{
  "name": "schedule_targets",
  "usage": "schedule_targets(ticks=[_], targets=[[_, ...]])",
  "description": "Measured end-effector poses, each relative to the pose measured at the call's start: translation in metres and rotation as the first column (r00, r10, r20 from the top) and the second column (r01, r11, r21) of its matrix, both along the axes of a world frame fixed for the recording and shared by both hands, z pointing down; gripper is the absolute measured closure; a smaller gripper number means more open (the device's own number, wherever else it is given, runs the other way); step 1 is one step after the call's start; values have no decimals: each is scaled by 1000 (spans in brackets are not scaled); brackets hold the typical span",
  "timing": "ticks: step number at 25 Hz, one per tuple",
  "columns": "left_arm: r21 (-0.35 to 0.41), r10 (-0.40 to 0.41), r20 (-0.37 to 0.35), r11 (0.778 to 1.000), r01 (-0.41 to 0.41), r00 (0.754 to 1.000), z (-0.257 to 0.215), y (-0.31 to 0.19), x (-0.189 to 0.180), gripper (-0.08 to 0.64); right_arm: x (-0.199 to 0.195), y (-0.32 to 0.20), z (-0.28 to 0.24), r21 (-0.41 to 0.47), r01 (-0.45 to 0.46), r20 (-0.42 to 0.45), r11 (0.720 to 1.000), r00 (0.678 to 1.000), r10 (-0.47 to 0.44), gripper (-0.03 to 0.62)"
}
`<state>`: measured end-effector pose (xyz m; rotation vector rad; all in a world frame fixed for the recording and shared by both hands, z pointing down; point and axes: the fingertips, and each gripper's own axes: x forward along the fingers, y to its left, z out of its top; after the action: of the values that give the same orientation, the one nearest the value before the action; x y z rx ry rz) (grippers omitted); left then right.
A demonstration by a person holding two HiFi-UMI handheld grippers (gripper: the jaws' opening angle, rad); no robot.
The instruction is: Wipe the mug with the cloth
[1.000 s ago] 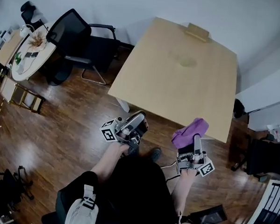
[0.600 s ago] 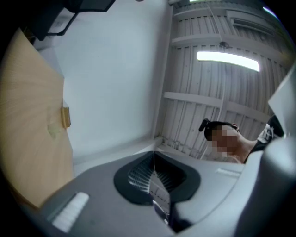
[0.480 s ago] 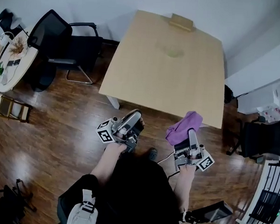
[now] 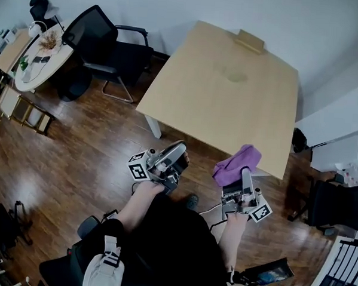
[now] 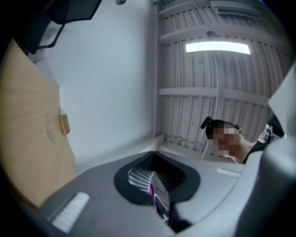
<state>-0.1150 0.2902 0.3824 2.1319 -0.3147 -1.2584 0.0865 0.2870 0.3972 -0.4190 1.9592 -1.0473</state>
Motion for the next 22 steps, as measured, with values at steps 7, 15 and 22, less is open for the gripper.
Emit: schedule_targets(ticks=[7, 15, 22], targets=[[11, -54, 56, 999, 53, 997, -12, 30, 29, 555, 26, 13, 7, 22, 30, 47, 999, 998, -31, 531], [32, -31, 44, 999, 30, 999, -18, 22, 32, 555, 31, 14, 4, 30, -26, 35, 999, 999, 25, 531], [48, 13, 31, 999, -15, 999, -24, 2, 31, 555, 19, 1, -5, 52, -30, 14, 998, 999, 29, 532]])
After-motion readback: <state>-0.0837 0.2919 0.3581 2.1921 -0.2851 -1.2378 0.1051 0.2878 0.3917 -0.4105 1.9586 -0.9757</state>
